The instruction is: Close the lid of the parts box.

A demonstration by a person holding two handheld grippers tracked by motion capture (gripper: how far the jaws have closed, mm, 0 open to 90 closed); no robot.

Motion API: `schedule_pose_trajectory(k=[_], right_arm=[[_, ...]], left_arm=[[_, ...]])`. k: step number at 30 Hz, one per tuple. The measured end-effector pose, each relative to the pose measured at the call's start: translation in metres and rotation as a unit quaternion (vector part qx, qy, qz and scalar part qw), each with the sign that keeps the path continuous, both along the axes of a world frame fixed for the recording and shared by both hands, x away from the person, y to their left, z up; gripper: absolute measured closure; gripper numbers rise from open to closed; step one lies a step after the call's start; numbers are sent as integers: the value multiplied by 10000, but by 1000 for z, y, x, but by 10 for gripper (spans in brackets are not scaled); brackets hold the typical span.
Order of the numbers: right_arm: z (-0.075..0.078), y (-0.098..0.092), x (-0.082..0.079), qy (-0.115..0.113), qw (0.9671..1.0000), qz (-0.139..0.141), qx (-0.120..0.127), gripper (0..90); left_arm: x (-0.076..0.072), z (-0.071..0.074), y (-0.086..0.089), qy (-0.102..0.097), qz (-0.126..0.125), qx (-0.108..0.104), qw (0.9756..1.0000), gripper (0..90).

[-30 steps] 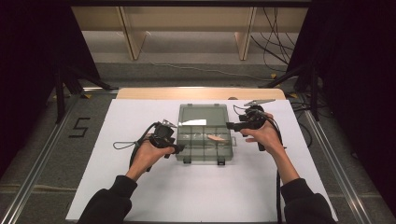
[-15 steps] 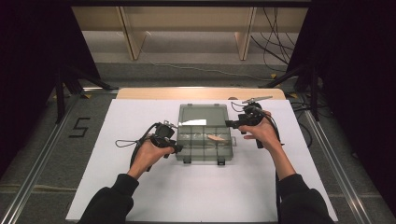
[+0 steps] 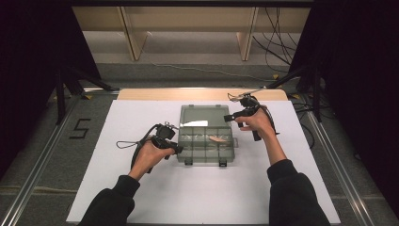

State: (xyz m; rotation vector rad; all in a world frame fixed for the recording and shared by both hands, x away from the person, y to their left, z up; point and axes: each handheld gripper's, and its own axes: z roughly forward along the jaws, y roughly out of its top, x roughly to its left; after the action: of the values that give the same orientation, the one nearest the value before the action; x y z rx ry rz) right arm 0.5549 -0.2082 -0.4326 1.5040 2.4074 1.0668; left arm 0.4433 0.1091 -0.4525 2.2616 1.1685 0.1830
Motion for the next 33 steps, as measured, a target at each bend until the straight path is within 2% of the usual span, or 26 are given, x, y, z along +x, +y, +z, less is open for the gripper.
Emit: schedule_pose_trajectory(k=[1,2,3,5,7,8,9,10,13,14,15,16,17,18,19,20,24,25,27,28,33], right_arm=[[-1,1,2,-34,10000,32,-15,284],[0,3,3,100,9999,38,-94,283],[-2,5,5,25,9999,55,-109,283],[-2,10,8,238,9996,-21,-123,283],[-5,11,13,122,9997,76,-208,283],[-5,13,13,260,9995,-57,-153,283],[-6,13,15,206,9996,-12,-190,284],[-7,15,15,263,9995,-64,-130,283],[-11,16,18,284,9994,-44,-187,283],[-12,17,18,354,9992,-101,-148,283],[-14,16,20,277,9994,-47,-226,283],[-15,19,19,432,9987,-187,-183,281],[-17,16,20,364,9991,-63,-230,280],[-19,17,21,338,9990,-114,-253,280],[-19,20,20,482,9983,-249,-226,280],[-21,18,22,371,9989,-162,-256,280],[-24,19,23,417,9986,-239,-232,282],[-25,18,24,359,9989,-183,-225,283],[-25,19,23,474,9985,-220,-151,288],[-26,18,24,404,9988,-191,-195,289],[-30,20,25,366,9990,-144,-196,295]], left_arm=[[0,0,0,4,4,-5,10000,656],[0,0,0,7,-2,0,10000,656],[0,0,0,8,4,-4,10000,656],[0,0,0,-11,-12,-9,10000,657],[0,0,1,6,-29,5,10000,659],[0,0,1,27,5,-2,10000,660],[0,0,0,42,82,-65,9999,660],[1,0,1,54,60,-66,9999,661],[1,0,1,59,69,-89,9999,661],[1,0,1,61,66,-90,9999,661],[1,0,1,62,64,-88,9999,661],[1,0,1,67,67,-89,9999,661],[1,0,1,72,73,-95,9999,661],[1,0,2,76,69,-99,9999,661],[1,0,2,80,71,-104,9999,661],[1,0,2,82,72,-105,9999,661],[1,-1,2,84,74,-119,9999,660],[1,-1,2,83,74,-123,9999,661],[1,0,4,121,-8,-79,9999,661],[1,0,4,119,3,-79,9999,662],[1,0,4,117,-2,-83,9999,662]])
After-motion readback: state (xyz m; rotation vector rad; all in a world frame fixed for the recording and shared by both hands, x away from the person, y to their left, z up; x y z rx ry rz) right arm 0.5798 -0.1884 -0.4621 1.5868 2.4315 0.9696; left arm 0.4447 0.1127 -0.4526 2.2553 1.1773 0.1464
